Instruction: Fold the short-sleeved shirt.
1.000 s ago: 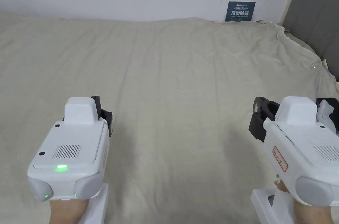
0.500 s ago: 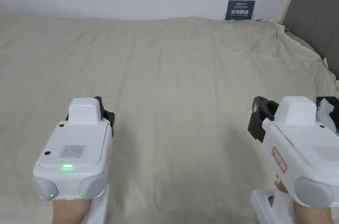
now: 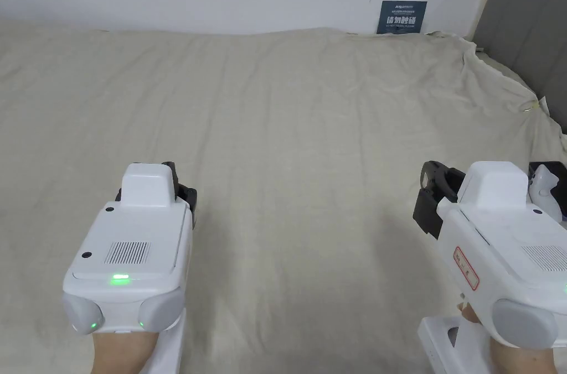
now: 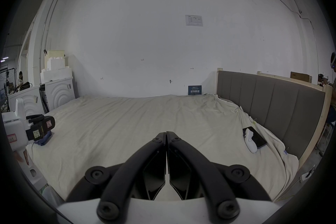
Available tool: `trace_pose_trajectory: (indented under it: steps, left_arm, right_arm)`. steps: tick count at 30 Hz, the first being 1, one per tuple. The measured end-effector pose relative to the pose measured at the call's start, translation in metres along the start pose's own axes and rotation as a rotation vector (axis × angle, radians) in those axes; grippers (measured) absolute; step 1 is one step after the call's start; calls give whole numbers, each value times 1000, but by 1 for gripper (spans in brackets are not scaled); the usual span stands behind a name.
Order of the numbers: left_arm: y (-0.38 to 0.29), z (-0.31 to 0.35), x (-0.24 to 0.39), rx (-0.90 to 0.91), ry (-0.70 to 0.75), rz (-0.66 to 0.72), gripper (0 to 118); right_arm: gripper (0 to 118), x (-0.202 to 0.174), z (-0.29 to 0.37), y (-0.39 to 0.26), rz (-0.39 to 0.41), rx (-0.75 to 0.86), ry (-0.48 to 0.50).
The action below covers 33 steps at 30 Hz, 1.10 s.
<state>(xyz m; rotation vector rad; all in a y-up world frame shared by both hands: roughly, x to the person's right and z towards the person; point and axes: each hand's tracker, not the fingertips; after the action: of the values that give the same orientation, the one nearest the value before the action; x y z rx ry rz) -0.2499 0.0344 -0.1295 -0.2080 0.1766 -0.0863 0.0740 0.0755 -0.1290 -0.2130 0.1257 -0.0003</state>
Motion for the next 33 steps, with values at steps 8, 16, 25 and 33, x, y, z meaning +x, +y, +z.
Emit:
trace_pose_trajectory:
  steps: [8, 16, 25, 33]
  left_arm:
    - [1, 1, 2, 9, 1, 1, 0]
    - [3, 2, 2, 12, -4, 6, 0]
    - [3, 2, 3, 15, -11, -2, 0]
    - [3, 3, 5, 16, -14, -3, 0]
  right_arm:
    - [0, -1, 1, 0, 10, 1, 7]
    - [0, 0, 2, -1, 7, 4, 8]
    - [0, 0, 2, -1, 1, 6, 12]
    - [0, 0, 2, -1, 2, 9, 10]
